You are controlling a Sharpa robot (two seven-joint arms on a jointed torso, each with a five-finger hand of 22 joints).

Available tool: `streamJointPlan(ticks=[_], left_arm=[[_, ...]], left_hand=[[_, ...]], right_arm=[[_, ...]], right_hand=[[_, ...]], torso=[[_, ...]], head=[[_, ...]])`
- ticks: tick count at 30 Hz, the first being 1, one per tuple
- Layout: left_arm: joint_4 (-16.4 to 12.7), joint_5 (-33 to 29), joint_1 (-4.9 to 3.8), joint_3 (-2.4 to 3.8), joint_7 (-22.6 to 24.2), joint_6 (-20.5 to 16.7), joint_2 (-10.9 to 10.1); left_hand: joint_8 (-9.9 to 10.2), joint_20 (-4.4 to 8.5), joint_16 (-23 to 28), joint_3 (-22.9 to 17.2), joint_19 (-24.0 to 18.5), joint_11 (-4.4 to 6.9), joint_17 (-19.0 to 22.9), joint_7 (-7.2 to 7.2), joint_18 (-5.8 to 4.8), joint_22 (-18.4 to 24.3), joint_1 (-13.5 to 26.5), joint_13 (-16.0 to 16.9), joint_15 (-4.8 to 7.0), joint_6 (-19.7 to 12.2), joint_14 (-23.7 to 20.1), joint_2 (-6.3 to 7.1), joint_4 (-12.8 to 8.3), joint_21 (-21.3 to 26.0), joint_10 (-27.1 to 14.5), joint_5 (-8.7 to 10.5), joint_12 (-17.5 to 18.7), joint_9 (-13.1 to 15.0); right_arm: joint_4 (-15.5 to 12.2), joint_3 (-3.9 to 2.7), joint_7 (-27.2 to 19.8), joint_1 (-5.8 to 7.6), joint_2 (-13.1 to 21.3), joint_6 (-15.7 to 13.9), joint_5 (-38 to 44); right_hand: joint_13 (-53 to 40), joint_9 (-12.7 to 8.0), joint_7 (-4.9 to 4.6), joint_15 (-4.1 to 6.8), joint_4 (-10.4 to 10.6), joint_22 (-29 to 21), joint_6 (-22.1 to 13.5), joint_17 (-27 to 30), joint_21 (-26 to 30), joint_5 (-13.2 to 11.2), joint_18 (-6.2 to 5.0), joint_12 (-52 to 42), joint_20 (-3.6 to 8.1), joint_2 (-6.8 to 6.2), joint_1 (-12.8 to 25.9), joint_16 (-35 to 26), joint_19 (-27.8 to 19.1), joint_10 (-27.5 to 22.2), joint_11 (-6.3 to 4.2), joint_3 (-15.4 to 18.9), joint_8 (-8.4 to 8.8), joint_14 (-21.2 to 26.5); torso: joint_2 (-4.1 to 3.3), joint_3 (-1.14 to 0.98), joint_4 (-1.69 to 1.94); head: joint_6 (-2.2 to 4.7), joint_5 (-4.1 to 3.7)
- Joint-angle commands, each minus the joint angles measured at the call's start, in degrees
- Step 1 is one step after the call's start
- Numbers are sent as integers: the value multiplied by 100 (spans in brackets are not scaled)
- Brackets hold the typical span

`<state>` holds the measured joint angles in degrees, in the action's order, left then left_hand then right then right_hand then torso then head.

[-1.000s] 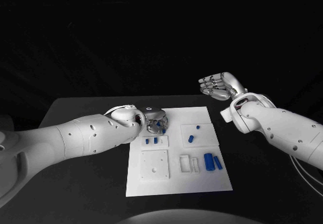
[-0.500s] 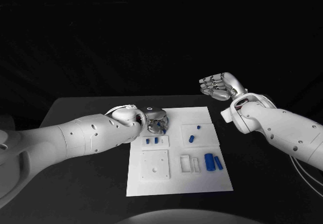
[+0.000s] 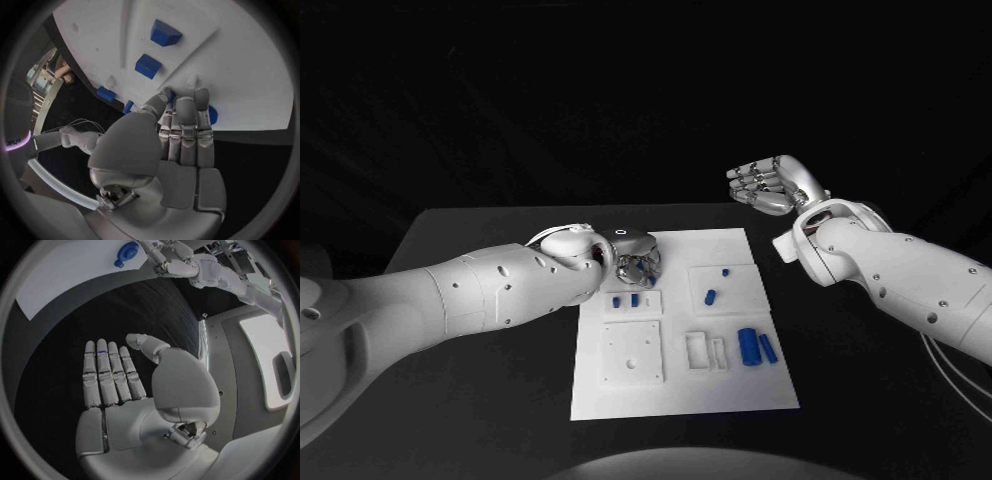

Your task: Assemble the parts on the task board

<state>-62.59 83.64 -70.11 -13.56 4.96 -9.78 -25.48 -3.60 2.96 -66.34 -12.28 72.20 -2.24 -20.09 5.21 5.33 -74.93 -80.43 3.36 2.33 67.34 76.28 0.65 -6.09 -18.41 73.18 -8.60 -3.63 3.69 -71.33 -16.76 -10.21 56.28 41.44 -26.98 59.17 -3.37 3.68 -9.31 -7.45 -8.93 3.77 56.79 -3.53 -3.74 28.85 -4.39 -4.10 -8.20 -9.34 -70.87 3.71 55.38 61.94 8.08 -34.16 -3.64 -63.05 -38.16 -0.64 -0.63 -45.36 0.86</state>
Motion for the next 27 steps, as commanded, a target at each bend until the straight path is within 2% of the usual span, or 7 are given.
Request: streamJointPlan(ticks=[1,9,14,17,20,23,27], left_arm=[[-27,-65,44,-16,67,44,-31],[-264,-395,48,13,32,-121,-263],[-422,-678,44,159,-21,-176,-393],[-550,-886,41,305,-74,-224,-490],[-680,-982,33,417,-119,-211,-596],[-797,-1055,3,473,-167,-158,-696],[-924,-1105,-42,504,-241,-41,-809]], left_hand=[[-7,-9,-23,2,22,3,-9,-5,37,-121,11,3,-11,40,44,-50,-39,-30,36,-28,23,8],[-6,14,-14,23,29,-1,-10,-11,28,-113,50,2,1,59,55,-61,-38,-68,51,-25,25,7],[-6,24,-15,25,35,-1,-13,-12,18,-110,56,2,5,61,63,-65,-36,-75,48,-25,25,7],[-3,28,-18,33,32,-6,-18,-11,7,-107,74,1,3,40,67,-55,-27,-77,33,10,26,5],[-5,29,-14,31,30,-10,-19,-9,4,-106,68,1,2,38,64,-52,-29,-76,22,9,26,6],[-6,29,-10,31,27,-10,-18,-9,3,-106,68,1,1,39,60,-48,-30,-76,24,7,25,7],[-5,28,4,29,13,-9,-16,-9,-1,-107,61,1,0,45,49,-44,-33,-72,29,8,25,7]], right_arm=[[-8,-3,-2,-2,-1,64,72],[-7,-3,16,-2,12,72,77],[-5,-3,41,-2,15,71,94],[-2,-3,54,-2,16,78,98],[3,-3,62,-2,18,83,100],[8,-3,69,-2,19,92,101],[7,-3,65,-2,19,81,146]], right_hand=[[5,-1,-17,-31,-1,-7,18,9,-8,13,-107,38,-6,-9,37,-19,-40,-24,17,21,6,32],[5,-1,-17,-31,-1,-7,18,9,-8,13,-107,38,-6,-9,37,-19,-40,-24,17,21,6,32],[5,-1,-20,-35,-2,-6,7,9,-9,-20,-108,38,-7,6,22,-19,-49,-30,20,-4,6,40],[5,-2,-20,-34,7,-6,11,9,-8,-26,-108,37,-9,5,34,-19,-51,-31,20,-4,7,43],[5,-2,-20,-34,7,-6,11,9,-8,-26,-108,37,-9,5,34,-19,-51,-31,20,-4,7,43],[5,-2,-20,-35,10,-6,8,9,-9,-22,-108,37,-10,1,35,-18,-53,-35,20,4,7,45],[5,-2,-22,-37,-7,-7,-1,9,-6,-16,-105,38,-14,-8,12,-19,-70,-49,22,19,7,59]], torso=[[0,2,5],[7,4,13],[6,2,15],[4,5,17],[5,9,15],[6,7,15],[4,7,17]], head=[[11,-4],[26,-29],[42,-9],[56,-9],[62,-2],[57,4],[62,5]])
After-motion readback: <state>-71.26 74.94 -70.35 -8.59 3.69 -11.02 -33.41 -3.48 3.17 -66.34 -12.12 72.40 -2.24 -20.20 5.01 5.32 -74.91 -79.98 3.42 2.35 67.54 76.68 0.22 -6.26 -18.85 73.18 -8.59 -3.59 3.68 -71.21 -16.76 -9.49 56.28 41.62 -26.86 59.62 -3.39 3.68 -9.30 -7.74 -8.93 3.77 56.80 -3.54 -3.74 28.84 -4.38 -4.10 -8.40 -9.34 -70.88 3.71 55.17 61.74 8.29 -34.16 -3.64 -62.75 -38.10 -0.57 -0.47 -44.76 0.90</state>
